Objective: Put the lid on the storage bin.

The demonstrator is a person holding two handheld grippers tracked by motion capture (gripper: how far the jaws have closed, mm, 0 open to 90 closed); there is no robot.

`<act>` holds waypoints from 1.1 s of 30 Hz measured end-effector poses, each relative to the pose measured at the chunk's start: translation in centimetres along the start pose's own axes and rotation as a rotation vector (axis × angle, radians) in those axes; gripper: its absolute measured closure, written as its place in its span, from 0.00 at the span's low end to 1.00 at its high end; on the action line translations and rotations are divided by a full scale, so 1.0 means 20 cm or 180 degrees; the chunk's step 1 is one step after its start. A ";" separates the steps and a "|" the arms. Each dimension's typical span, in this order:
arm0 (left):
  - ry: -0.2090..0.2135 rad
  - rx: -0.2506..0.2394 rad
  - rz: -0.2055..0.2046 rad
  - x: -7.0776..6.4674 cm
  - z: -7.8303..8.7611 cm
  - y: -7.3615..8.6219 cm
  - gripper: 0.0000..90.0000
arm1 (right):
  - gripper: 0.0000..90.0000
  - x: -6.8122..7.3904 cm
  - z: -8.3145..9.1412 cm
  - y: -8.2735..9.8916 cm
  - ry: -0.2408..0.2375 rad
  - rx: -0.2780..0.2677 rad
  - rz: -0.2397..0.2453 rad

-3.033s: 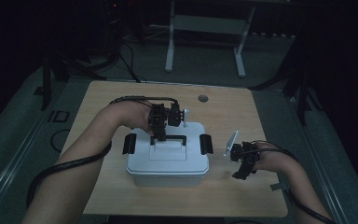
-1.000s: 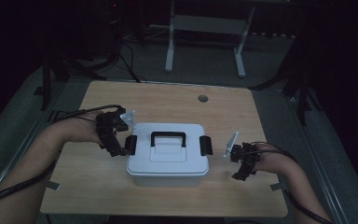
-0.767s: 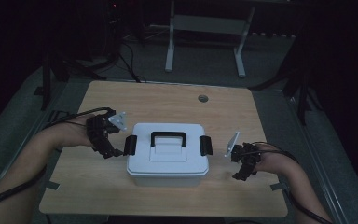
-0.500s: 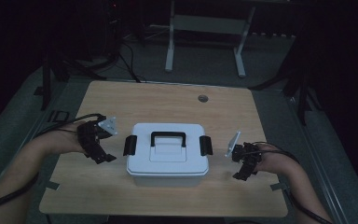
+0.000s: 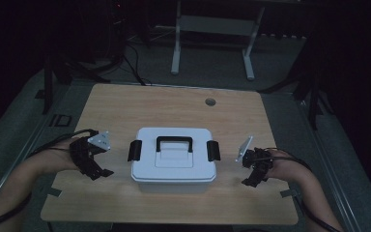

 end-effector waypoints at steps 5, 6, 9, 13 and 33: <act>0.0016 -0.0040 0.0010 -0.02 -0.03 0.03 0.16 | 0.21 0.00 -0.01 0.02 0.0001 -0.0039 -0.0033; 0.0030 -0.0036 0.0020 -0.03 -0.04 0.04 0.16 | 0.21 0.00 -0.02 0.02 -0.0005 -0.0056 -0.0047; 0.0045 -0.0048 0.0054 -0.03 -0.06 0.06 0.16 | 0.21 0.00 -0.03 0.03 -0.0009 -0.0073 -0.0070; 0.0060 -0.0109 0.0103 -0.04 -0.08 0.09 0.16 | 0.21 0.00 -0.04 0.05 -0.0012 -0.0120 -0.0104; 0.0158 -0.0174 0.0257 -0.11 -0.19 0.21 0.16 | 0.21 0.01 -0.09 0.14 0.0037 -0.0374 -0.0303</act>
Point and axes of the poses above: each handheld gripper's, and its own axes: z roughly backward along the jaws, y roughly out of its underside, x roughly to its left, the point moved 9 cm from there along -z, roughly forward along the jaws, and after that the axes turned 5 degrees about -y, right-handed, at the moved point
